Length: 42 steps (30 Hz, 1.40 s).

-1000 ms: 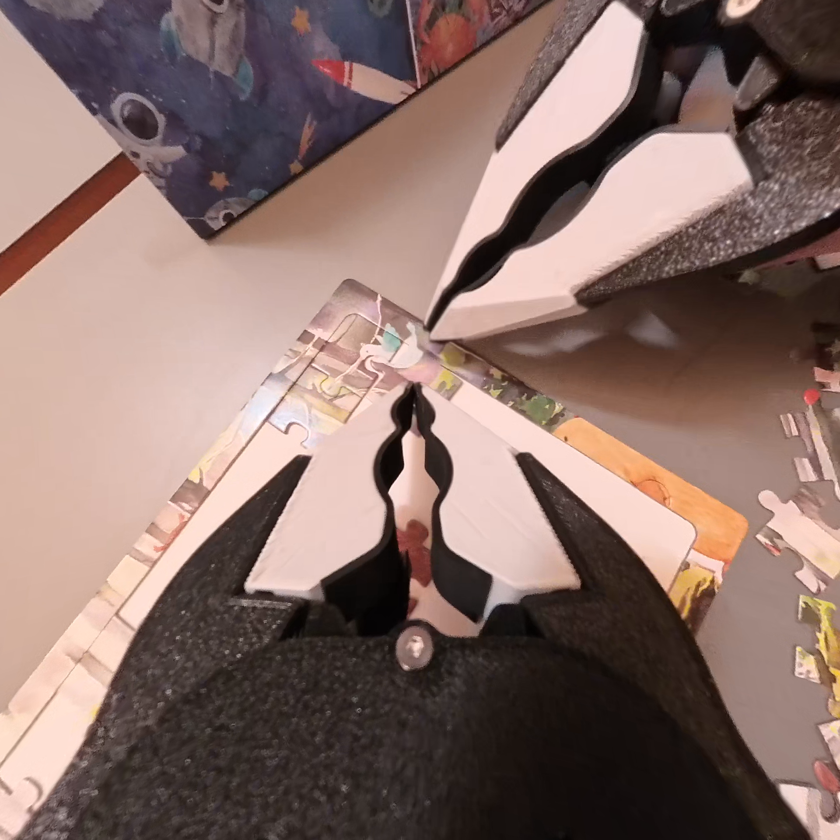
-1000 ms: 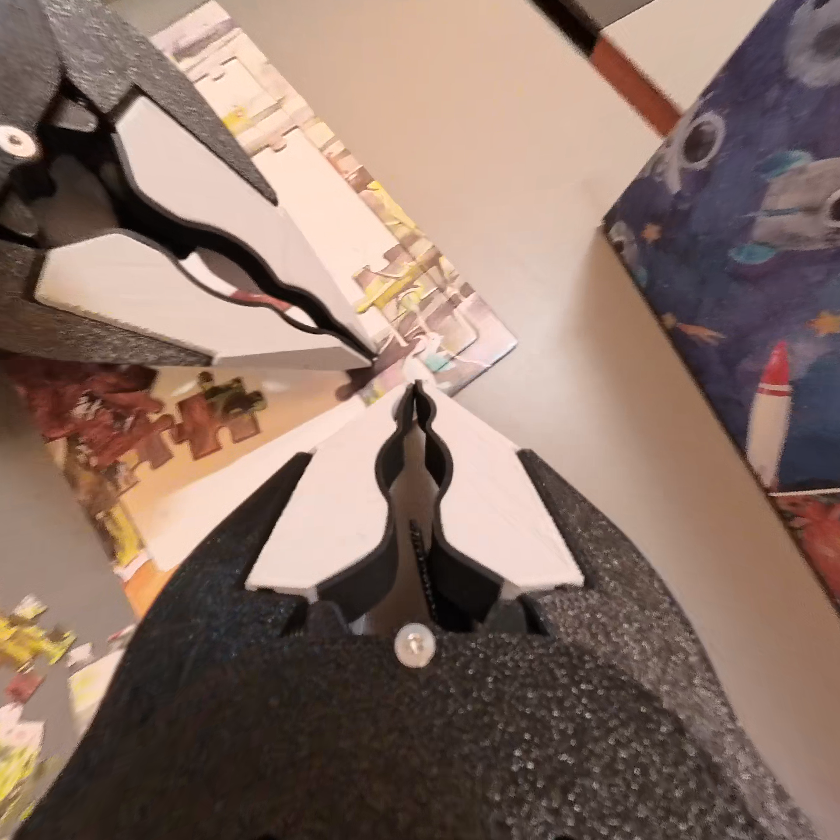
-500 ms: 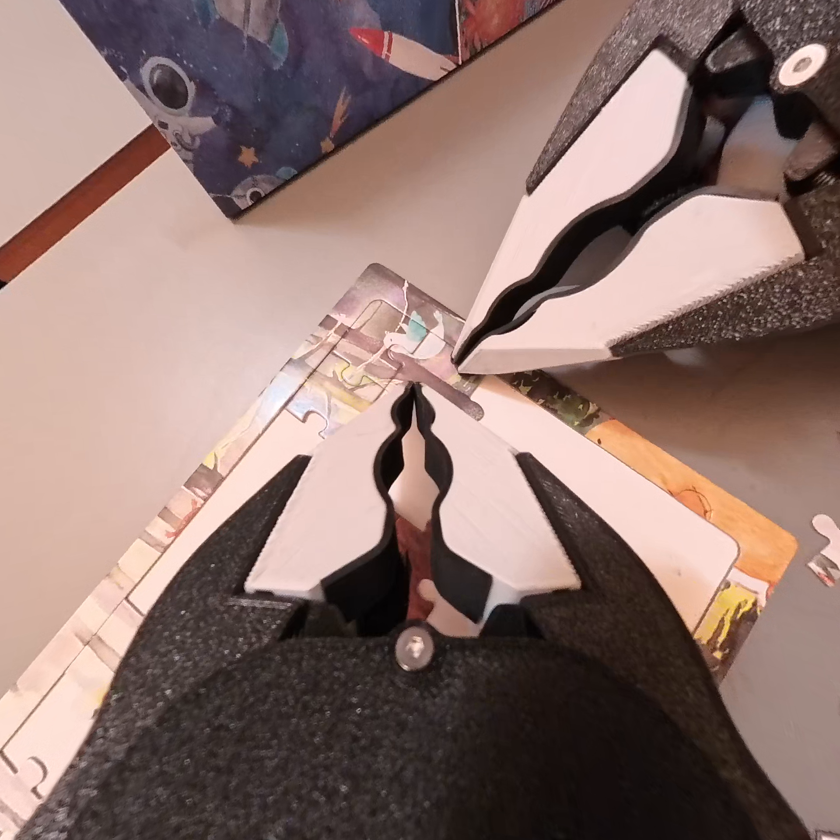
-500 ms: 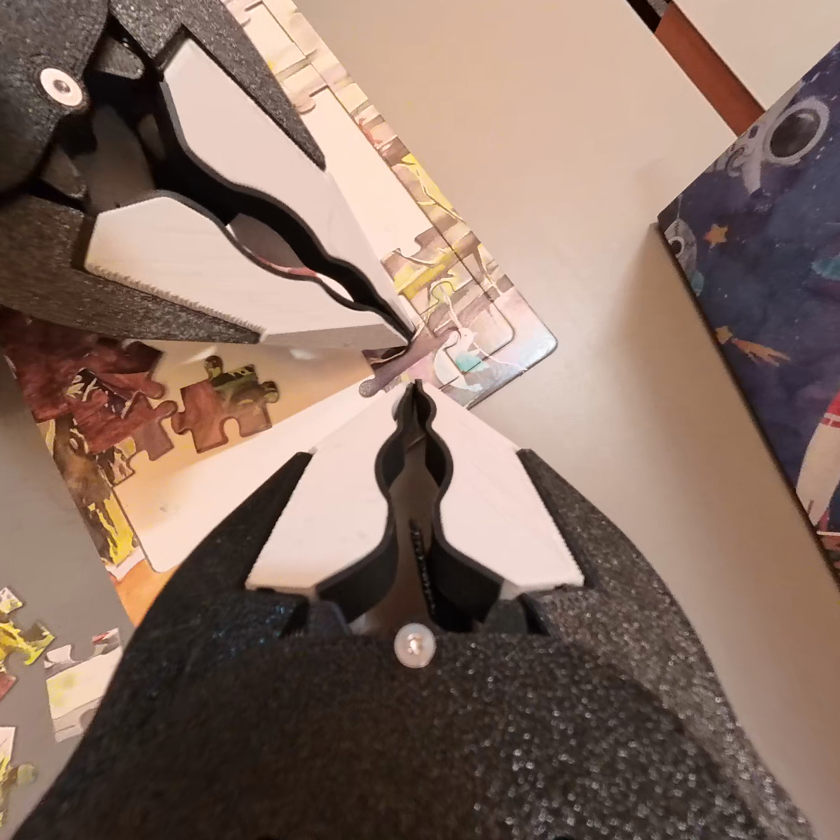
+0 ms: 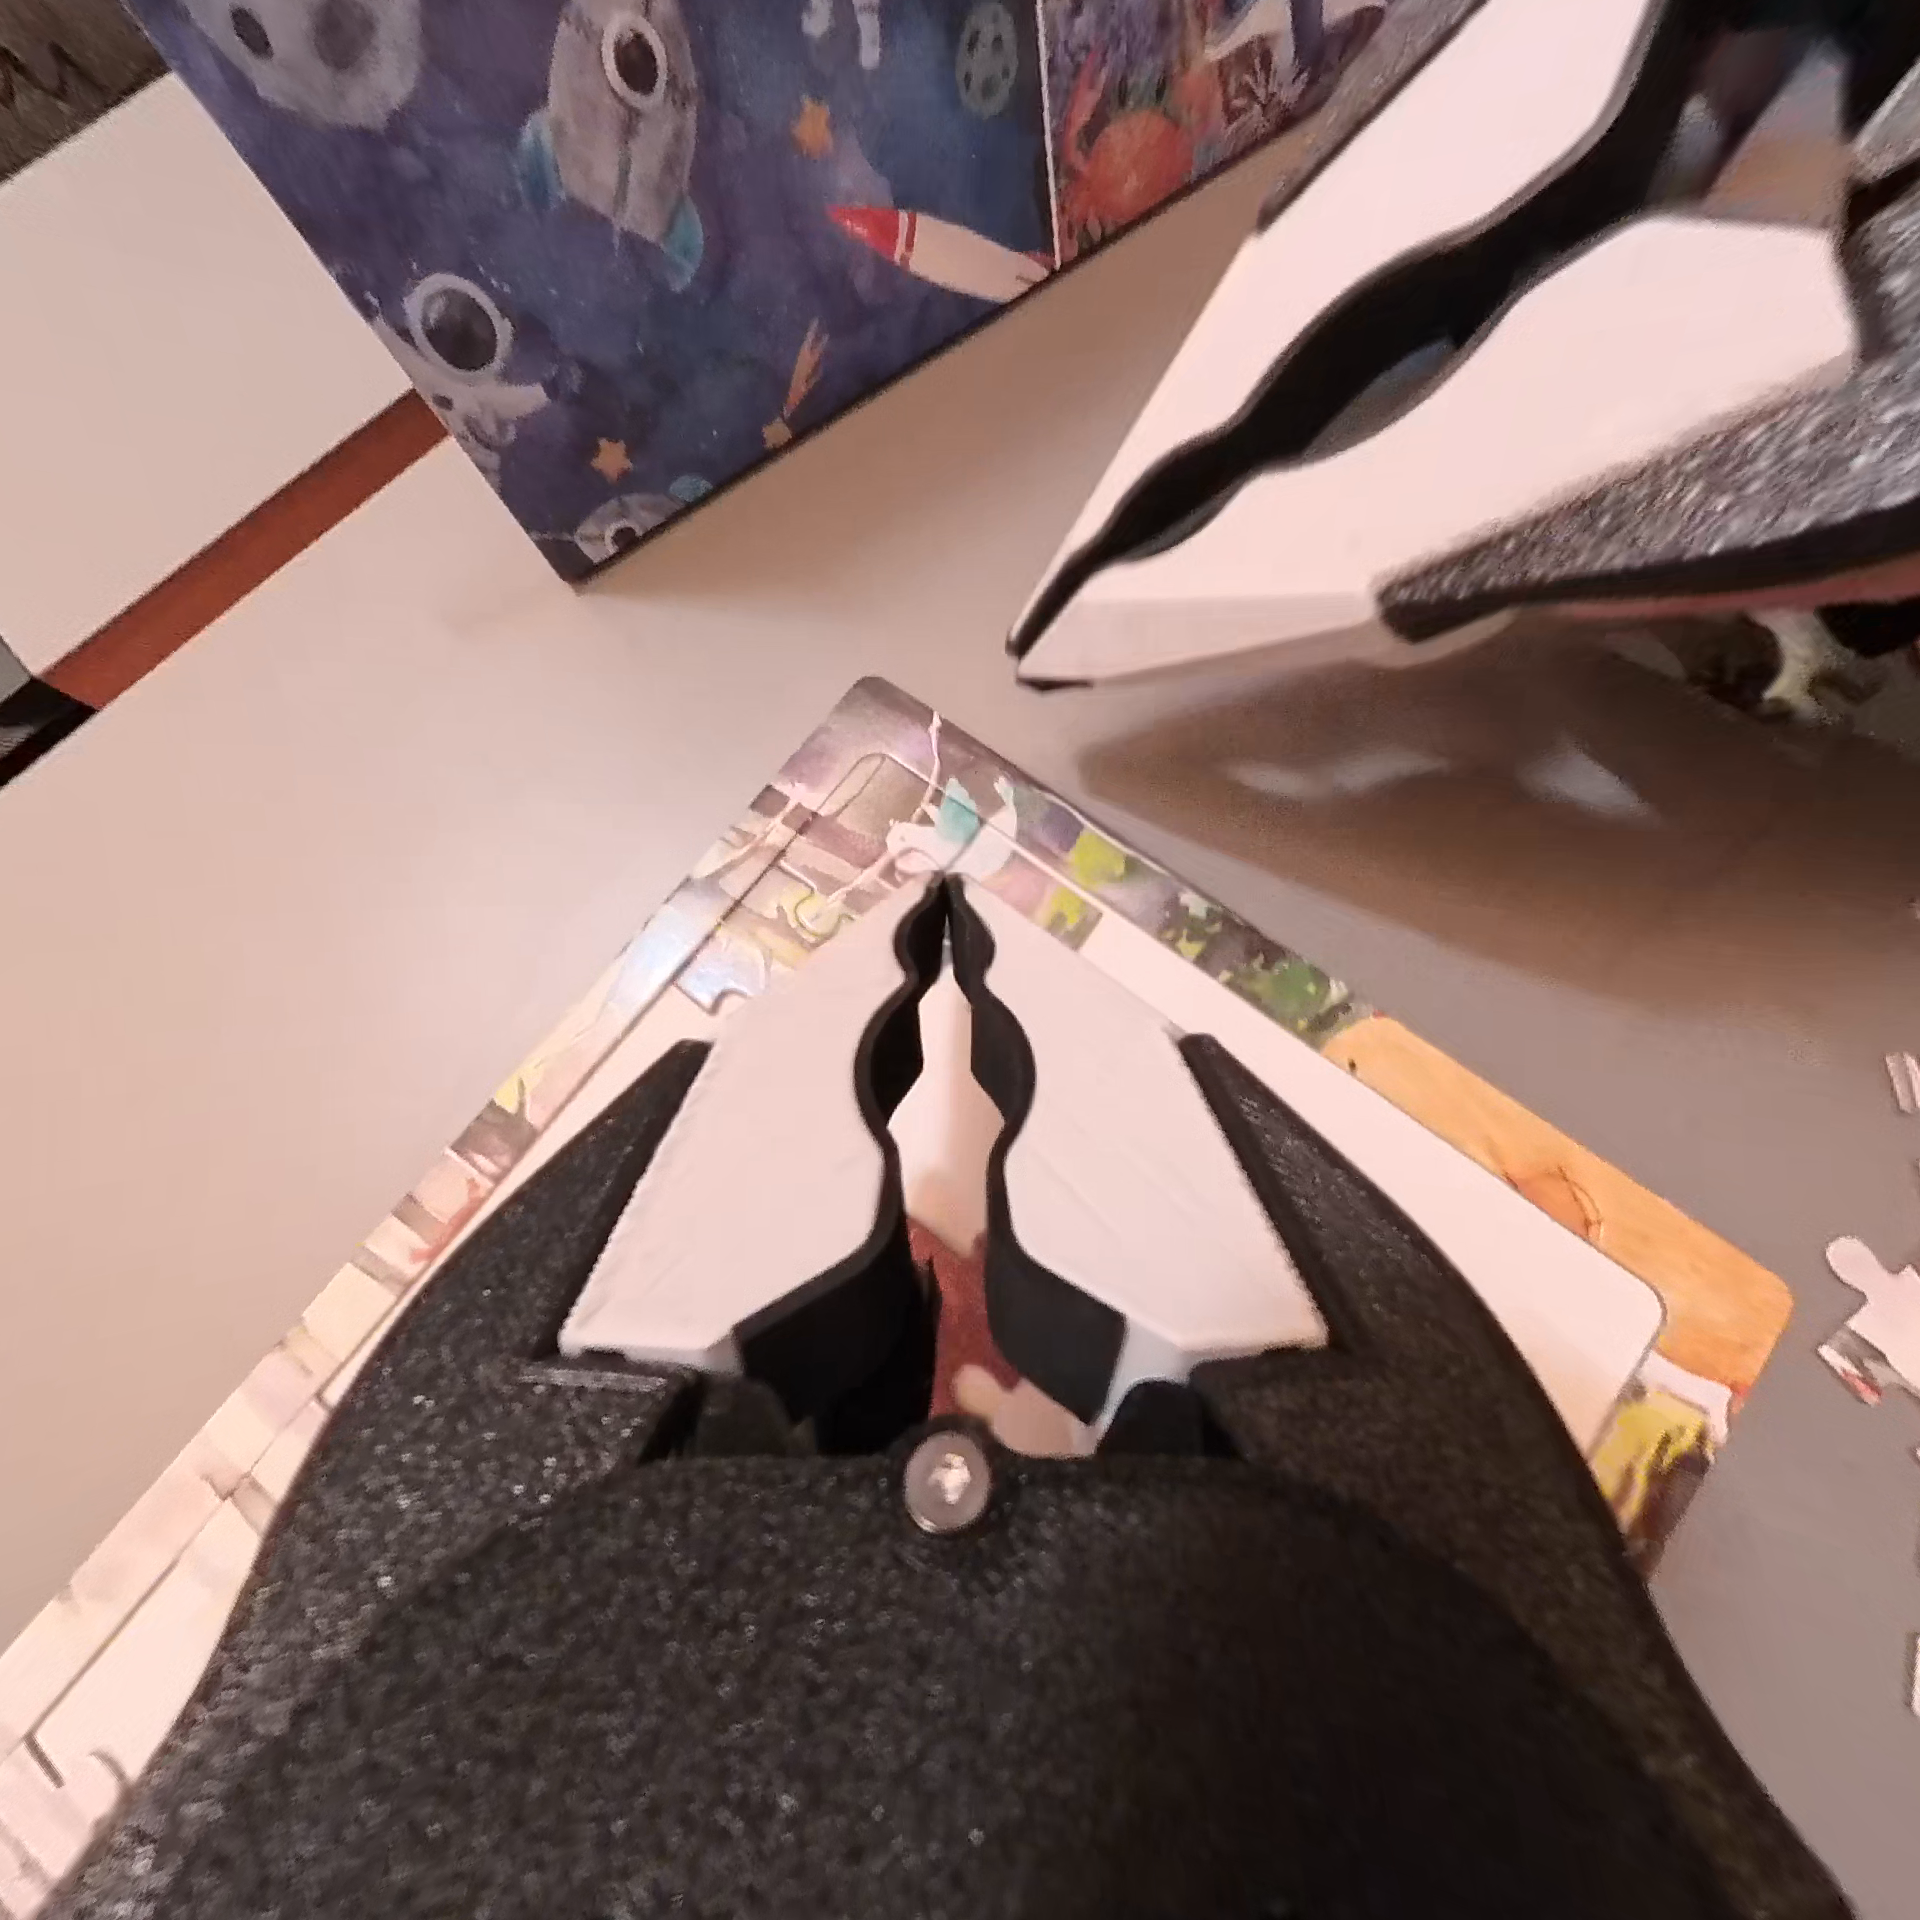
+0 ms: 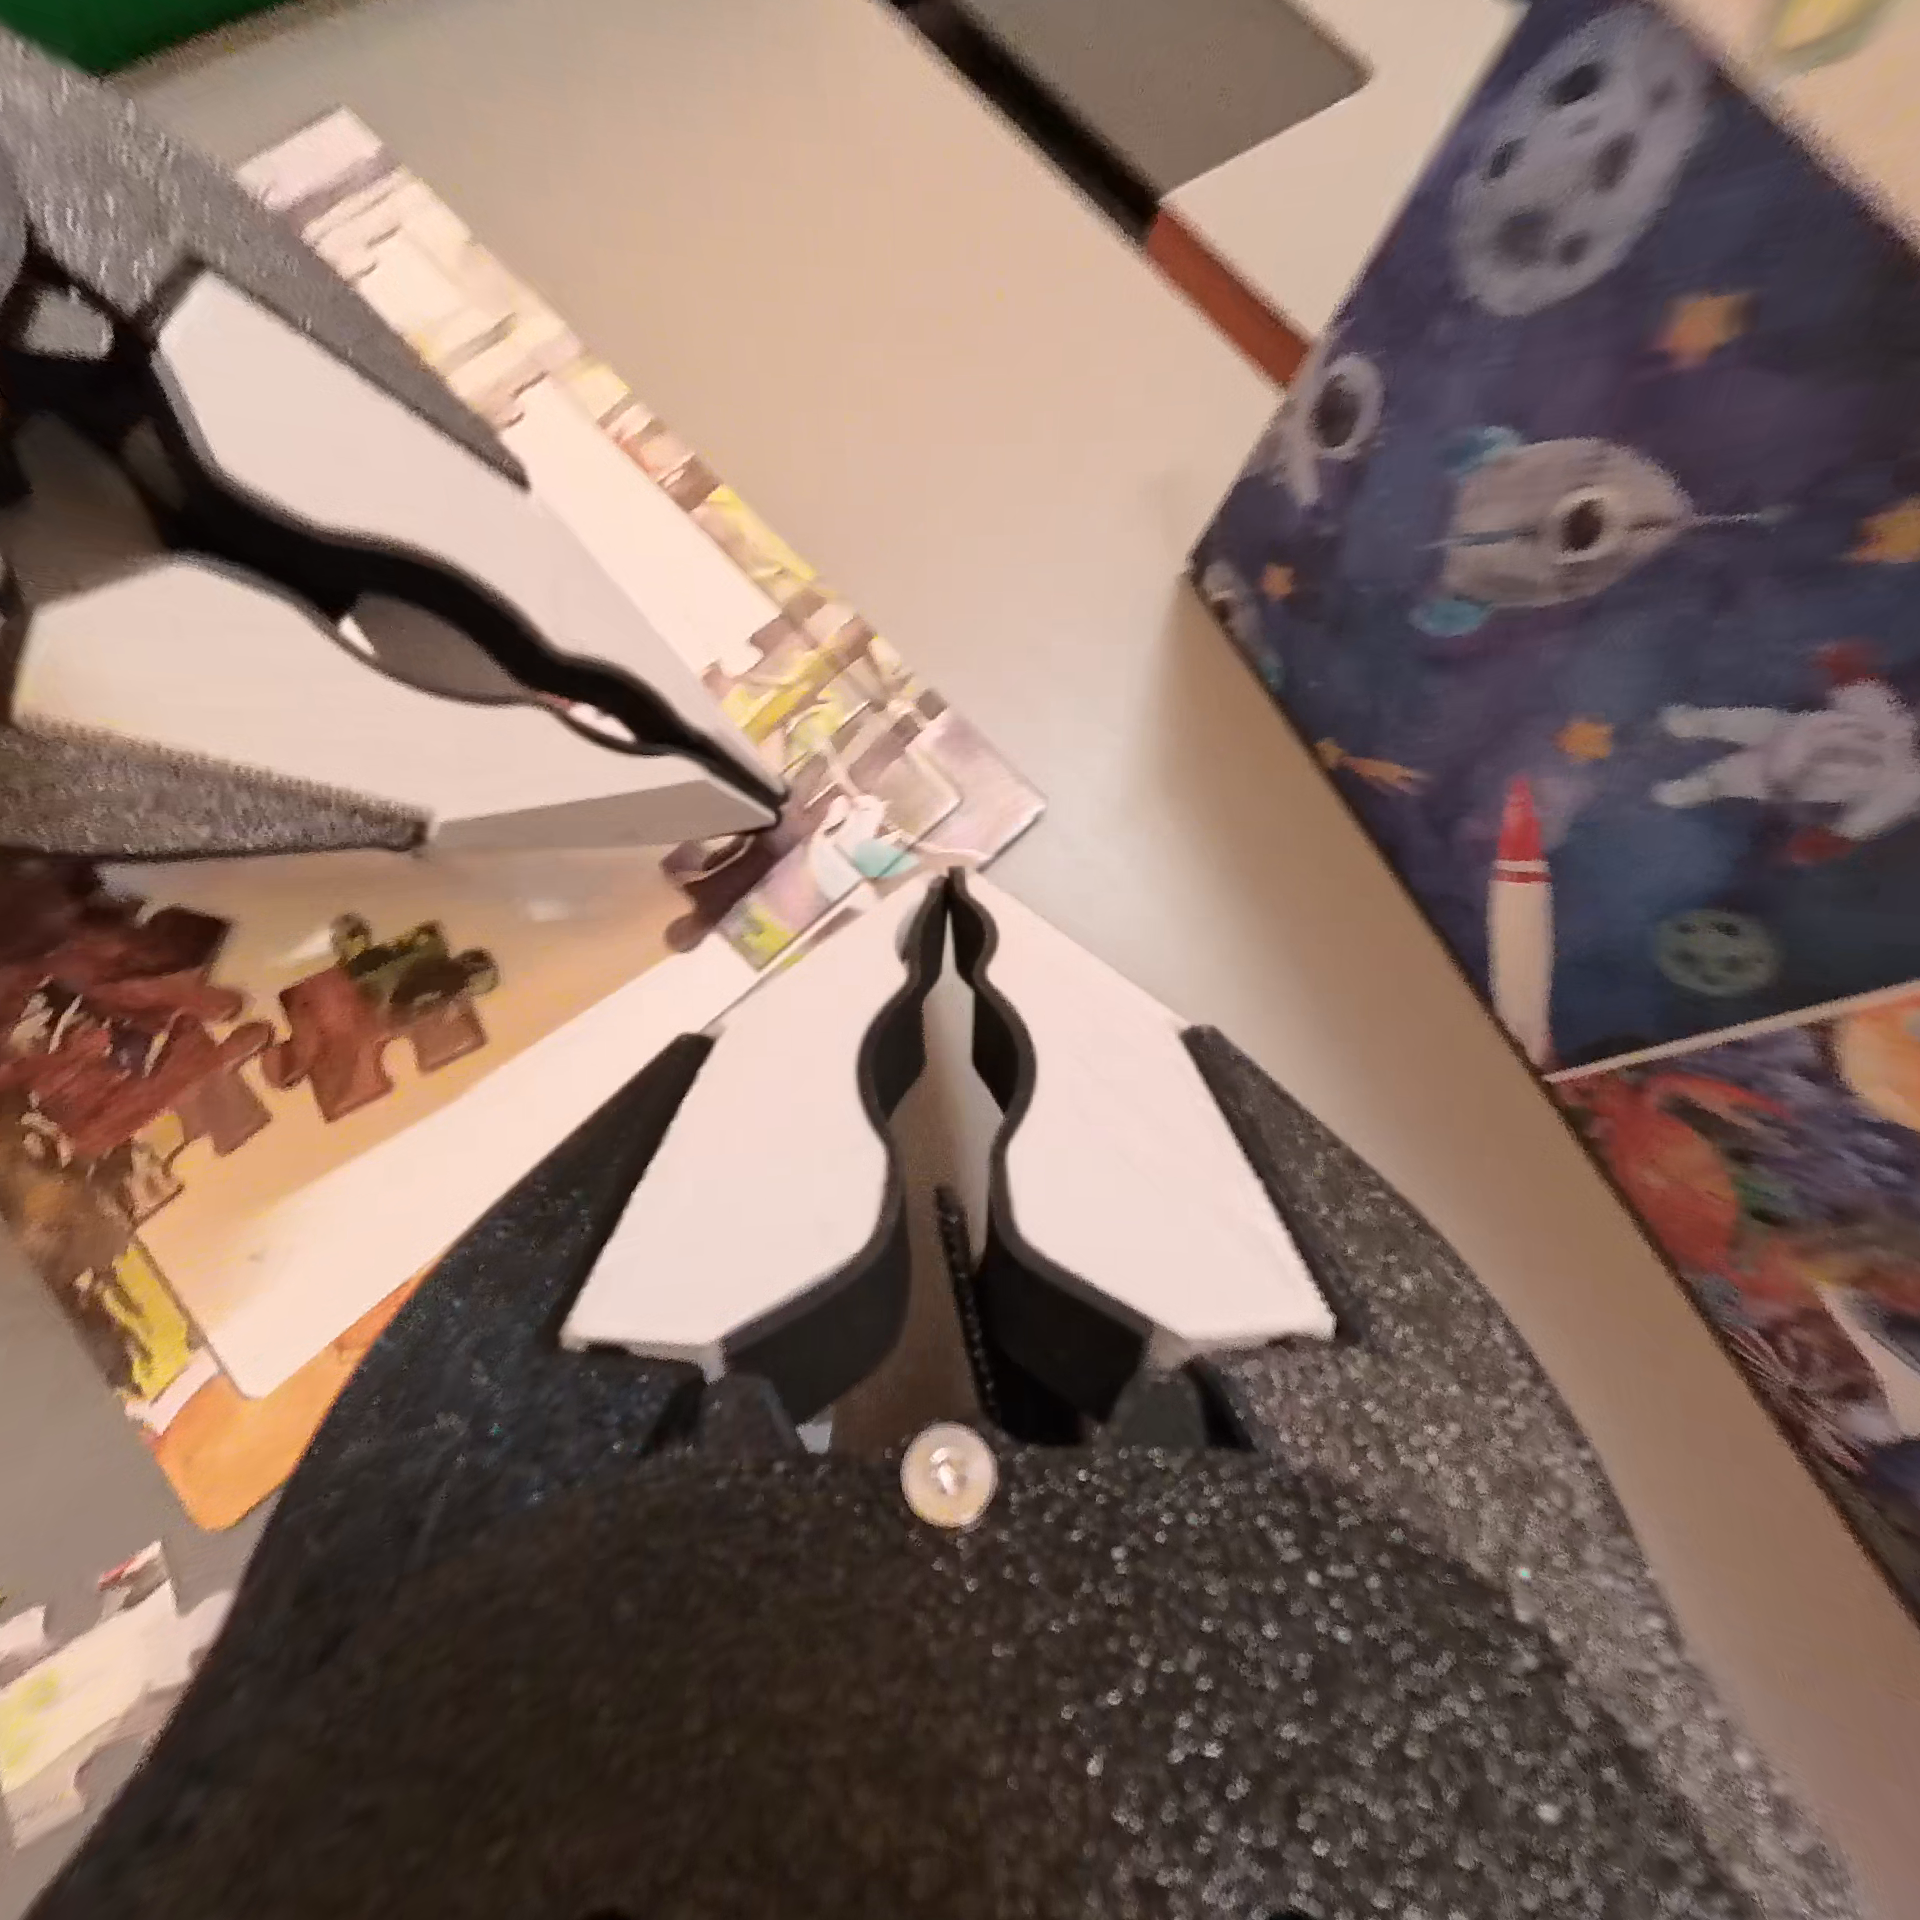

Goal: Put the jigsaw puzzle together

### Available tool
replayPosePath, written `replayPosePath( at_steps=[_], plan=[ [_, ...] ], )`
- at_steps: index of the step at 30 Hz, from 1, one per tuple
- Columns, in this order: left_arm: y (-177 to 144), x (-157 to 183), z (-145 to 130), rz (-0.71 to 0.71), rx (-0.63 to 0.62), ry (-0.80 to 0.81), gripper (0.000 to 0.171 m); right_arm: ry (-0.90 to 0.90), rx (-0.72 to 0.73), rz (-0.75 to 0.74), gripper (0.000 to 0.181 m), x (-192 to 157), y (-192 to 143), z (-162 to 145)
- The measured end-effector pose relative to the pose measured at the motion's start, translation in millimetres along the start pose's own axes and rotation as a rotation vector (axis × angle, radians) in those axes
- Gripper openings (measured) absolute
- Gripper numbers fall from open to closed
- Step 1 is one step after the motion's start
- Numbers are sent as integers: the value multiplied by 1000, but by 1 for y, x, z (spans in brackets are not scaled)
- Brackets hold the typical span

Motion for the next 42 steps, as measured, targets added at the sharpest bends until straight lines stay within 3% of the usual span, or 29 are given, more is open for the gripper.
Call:
replayPosePath(
  at_steps=[6, 9, 16, 24, 32, 37, 42],
  plan=[
    [17, -1, 0, 12, -34, -6, 0, 80, 78, -30, 0, 11, -12, 7],
    [8, -3, 10, 20, 21, -21, 0, 66, 68, -42, 0, 10, -12, 7],
    [6, 1, -8, -18, -67, -8, 0, 47, 48, -54, 0, 10, -10, 5],
    [-3, 1, -4, -29, -50, -21, 0, 53, 43, -4, 0, 4, -8, 4],
    [-1, 10, -3, -47, -44, -9, 0, 25, -75, 106, 0, -17, 10, -10],
    [0, 9, -5, -42, -56, -12, 0, 54, -129, 24, 0, -4, 11, -19],
    [-3, 4, -9, -26, -75, -30, 0, 58, -157, 74, 0, -9, 10, -25]
  ],
)
Point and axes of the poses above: each gripper's, where its closed fingertips meet, y out along the fingers, z out of its top, x = y × z across the jaws, the point moved 4 cm from there along -y, back along the fingers, and after that the axes turned 5 degrees about z, right-handed, at the moved point
